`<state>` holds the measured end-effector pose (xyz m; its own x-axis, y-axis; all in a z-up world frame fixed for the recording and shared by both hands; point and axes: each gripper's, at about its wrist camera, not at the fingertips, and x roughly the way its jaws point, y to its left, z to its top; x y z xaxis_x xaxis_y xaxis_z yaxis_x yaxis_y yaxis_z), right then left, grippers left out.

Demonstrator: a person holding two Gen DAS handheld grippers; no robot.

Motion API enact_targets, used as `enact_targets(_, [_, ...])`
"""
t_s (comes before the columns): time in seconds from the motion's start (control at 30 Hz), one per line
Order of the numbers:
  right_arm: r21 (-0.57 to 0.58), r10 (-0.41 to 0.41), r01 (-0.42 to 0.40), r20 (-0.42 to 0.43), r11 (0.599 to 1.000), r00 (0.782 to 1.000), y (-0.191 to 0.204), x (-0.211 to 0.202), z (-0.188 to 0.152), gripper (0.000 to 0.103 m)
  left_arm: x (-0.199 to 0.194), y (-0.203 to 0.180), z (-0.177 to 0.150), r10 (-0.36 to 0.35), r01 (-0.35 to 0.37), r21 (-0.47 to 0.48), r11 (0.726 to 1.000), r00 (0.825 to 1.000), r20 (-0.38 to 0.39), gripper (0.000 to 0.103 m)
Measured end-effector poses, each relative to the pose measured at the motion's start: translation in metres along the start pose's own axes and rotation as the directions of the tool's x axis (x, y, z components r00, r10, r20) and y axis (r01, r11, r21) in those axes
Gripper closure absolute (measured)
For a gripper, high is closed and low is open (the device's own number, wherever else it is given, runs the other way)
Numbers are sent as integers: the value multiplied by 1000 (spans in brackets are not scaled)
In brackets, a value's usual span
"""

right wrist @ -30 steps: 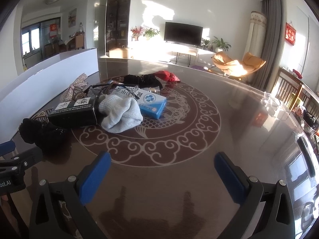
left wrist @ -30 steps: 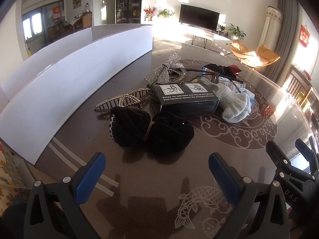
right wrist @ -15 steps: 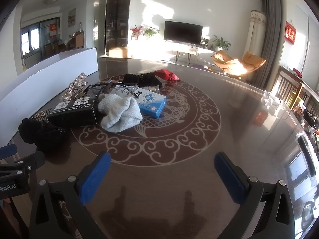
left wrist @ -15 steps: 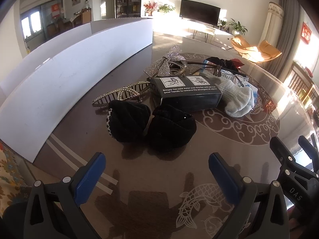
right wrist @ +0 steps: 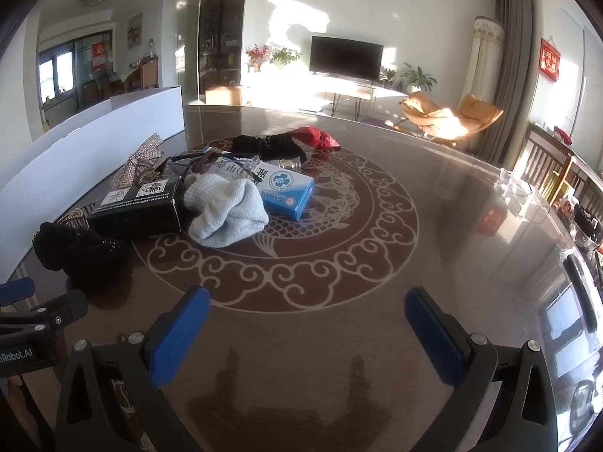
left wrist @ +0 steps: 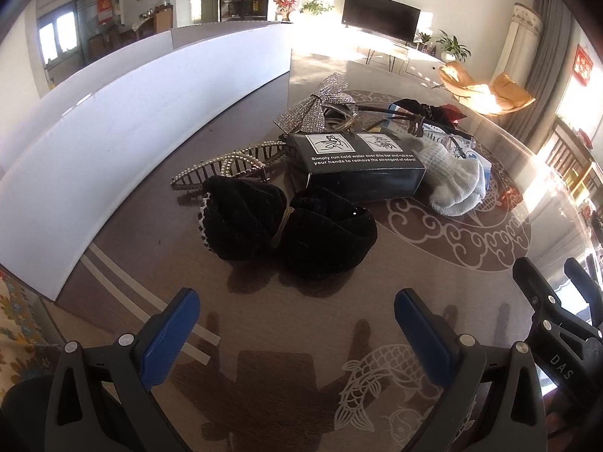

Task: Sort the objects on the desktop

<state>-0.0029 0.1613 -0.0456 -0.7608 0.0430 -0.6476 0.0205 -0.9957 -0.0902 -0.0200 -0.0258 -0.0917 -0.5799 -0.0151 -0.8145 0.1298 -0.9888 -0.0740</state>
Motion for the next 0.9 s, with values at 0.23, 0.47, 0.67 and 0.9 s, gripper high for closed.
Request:
enact_targets(0.23, [0,1,-1,-3,1000,1000,0,1,1,0,3,1,0,-5,5,-6,1000,1000,-14,0])
enact_targets(0.47, [0,1,-1,-4,1000,1000,1,1,1,0,6,-1,-1,-8,8,-6,1000,1000,-28,0])
enact_targets(0.67, [0,2,-2,-3,1000,1000,0,1,1,0,7,-1,-1,-9,9,-6,1000,999,-33,0])
enact_targets(0.9, [1,2,-2,-5,1000,1000,0,1,1,0,9,-2,-2,-10,10,-5,1000,999,-43,0])
